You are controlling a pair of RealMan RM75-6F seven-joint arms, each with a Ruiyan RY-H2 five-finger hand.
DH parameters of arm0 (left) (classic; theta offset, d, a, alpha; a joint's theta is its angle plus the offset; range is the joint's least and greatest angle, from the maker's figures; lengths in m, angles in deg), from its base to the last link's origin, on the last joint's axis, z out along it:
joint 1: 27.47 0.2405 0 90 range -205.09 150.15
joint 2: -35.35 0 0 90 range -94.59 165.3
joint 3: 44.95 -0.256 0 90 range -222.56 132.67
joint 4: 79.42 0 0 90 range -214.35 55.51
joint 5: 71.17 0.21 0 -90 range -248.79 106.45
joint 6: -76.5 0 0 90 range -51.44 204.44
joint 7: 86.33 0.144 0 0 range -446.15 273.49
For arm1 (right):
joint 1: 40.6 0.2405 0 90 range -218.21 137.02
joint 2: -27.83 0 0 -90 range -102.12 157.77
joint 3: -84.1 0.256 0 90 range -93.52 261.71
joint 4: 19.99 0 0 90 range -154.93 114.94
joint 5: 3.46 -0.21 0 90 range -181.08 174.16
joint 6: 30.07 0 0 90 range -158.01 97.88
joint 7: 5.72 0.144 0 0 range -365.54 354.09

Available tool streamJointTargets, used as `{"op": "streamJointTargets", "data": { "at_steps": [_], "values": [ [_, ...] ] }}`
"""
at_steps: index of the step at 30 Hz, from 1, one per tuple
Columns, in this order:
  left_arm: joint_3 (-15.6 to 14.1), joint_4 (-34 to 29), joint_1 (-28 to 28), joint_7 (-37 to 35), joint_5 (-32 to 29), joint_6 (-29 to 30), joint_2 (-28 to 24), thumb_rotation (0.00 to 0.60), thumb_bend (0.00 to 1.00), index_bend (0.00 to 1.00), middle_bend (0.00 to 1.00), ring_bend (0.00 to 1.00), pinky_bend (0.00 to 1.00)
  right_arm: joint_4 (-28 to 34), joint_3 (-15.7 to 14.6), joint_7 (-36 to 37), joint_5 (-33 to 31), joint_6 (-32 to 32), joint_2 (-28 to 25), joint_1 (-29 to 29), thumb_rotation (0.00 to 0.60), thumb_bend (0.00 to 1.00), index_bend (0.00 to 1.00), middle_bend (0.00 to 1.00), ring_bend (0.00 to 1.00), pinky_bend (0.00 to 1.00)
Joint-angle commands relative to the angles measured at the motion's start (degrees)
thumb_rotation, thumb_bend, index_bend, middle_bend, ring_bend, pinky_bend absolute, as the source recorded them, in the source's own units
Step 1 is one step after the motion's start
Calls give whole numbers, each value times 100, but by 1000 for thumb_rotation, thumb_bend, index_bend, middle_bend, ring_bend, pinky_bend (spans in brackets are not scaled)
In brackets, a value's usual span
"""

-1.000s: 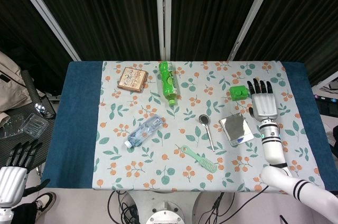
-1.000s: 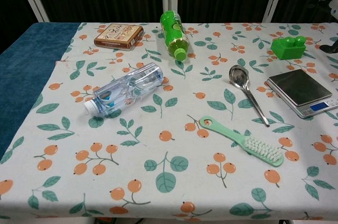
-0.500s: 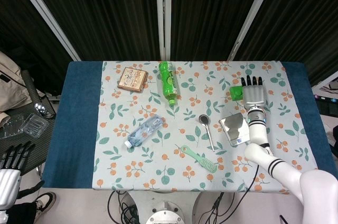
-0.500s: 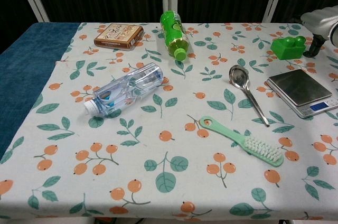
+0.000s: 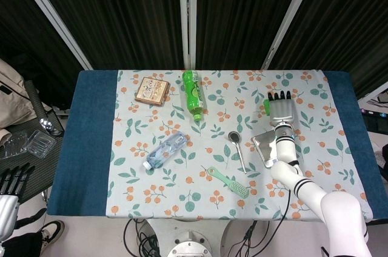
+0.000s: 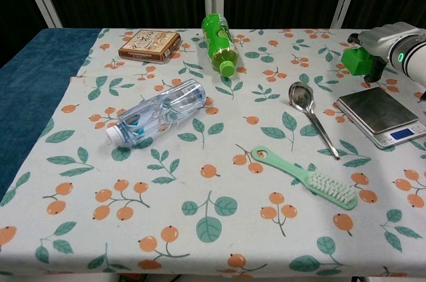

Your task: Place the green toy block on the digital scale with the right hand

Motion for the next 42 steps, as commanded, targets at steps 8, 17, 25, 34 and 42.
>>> {"op": "streamJointTargets", "data": {
  "at_steps": [8, 17, 25, 34, 42],
  "values": [
    [25, -69, -9, 66, 30, 3, -22, 600, 58, 27, 27, 0, 0, 62, -65, 513, 546, 341, -65, -62, 600, 322, 447, 458, 96, 0],
    [54, -95, -46, 108, 62, -21, 13, 600, 59, 27, 26, 0, 0, 2291, -303, 1256, 1823, 1549, -1306, -536, 600, 322, 459, 464, 106, 0],
    [68, 5, -152, 123, 102, -172, 209, 600, 59, 27, 26, 0, 0, 4684, -1127, 544, 2251, 2185, -2620, -1254, 600, 313, 461, 463, 105, 0],
    [86, 53, -199, 105, 70, -240, 273, 600, 58, 27, 27, 0, 0, 4954, -1771, 924, 2806, 2588, -2846, -1894, 600, 310, 461, 468, 105, 0],
    [96, 32, -255, 128, 105, -263, 271, 600, 59, 27, 27, 0, 0, 4513, -1899, 1374, 3159, 2578, -2541, -2096, 600, 309, 460, 468, 105, 0]
  ]
}}
